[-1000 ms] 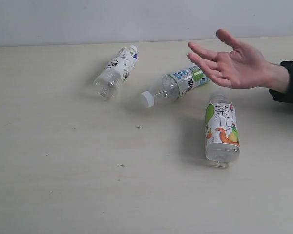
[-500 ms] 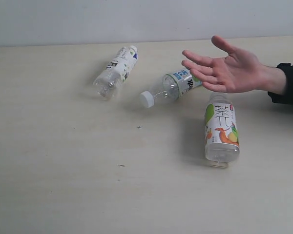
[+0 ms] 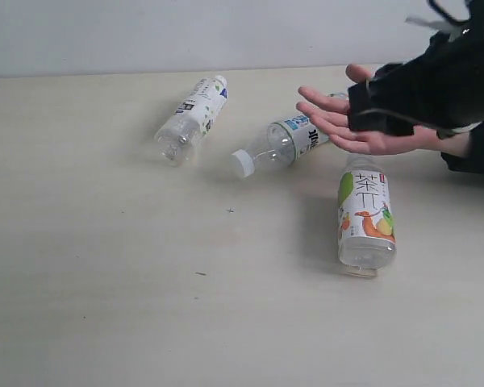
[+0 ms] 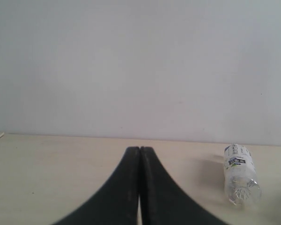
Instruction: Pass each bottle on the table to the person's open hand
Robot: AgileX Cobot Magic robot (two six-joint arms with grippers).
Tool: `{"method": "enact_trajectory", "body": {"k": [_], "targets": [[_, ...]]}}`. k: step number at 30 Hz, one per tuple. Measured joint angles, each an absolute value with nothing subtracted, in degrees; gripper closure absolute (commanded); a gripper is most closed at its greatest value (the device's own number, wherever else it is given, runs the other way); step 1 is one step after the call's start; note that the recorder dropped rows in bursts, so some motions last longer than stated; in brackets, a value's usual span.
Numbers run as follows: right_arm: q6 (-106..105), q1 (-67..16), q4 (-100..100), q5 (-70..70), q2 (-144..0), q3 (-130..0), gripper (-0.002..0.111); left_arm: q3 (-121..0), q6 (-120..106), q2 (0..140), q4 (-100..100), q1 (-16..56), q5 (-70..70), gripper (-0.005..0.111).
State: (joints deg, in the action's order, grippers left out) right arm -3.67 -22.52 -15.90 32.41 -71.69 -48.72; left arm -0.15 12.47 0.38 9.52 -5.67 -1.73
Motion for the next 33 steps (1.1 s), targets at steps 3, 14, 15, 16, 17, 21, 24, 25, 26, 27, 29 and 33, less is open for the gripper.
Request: {"method": "enact_trajectory", "body": {"k": [3, 14, 15, 16, 17, 21, 24, 25, 26, 27, 29, 33], "targets": [[-0.3, -22.6, -13.0, 33.7, -78.3, -48.7, 0.032, -0.1, 12.5, 0.4, 9.5, -5.7, -1.7, 0.107], [29.7, -22.6, 6.5, 28.8, -91.8, -48.7, 0.031, -0.1, 12.5, 0.4, 9.5, -5.7, -1.7, 0.107], [30.2, -22.6, 6.8, 28.1, -92.4, -48.7, 0.031, -0.1, 12.5, 0.4, 9.5, -5.7, -1.7, 0.107], [30.5, -22.6, 7.0, 27.2, -93.2, -48.7, 0.031, -0.1, 12.5, 0.4, 9.5, -5.7, -1.7, 0.107], [30.8, -22.6, 7.2, 26.2, -94.1, -48.7, 0.031, -0.1, 12.5, 0.4, 9.5, -5.7, -1.7, 0.107], [31.1, -22.6, 7.3, 24.5, -96.9, -48.7, 0.031, -0.1, 12.5, 0.4, 9.5, -5.7, -1.7, 0.107], [31.1, -22.6, 7.5, 24.1, -99.2, -48.7, 0.031, -0.1, 12.5, 0.4, 9.5, -5.7, -1.7, 0.107], [31.1, -22.6, 7.6, 24.1, -100.0, -48.7, 0.031, -0.1, 12.5, 0.4, 9.5, -5.7, -1.7, 0.107], [31.1, -22.6, 7.9, 23.8, -100.7, -48.7, 0.031, -0.1, 12.5, 0.4, 9.5, -5.7, -1.7, 0.107], [31.1, -22.6, 7.9, 23.5, -101.3, -48.7, 0.032, -0.1, 12.5, 0.4, 9.5, -5.7, -1.7, 0.107], [31.1, -22.6, 8.3, 23.1, -102.1, -48.7, 0.039, -0.1, 12.5, 0.4, 9.5, -5.7, -1.7, 0.107], [31.1, -22.6, 8.6, 22.8, -102.7, -48.7, 0.068, -0.1, 12.5, 0.4, 9.5, -5.7, -1.7, 0.107]]}}
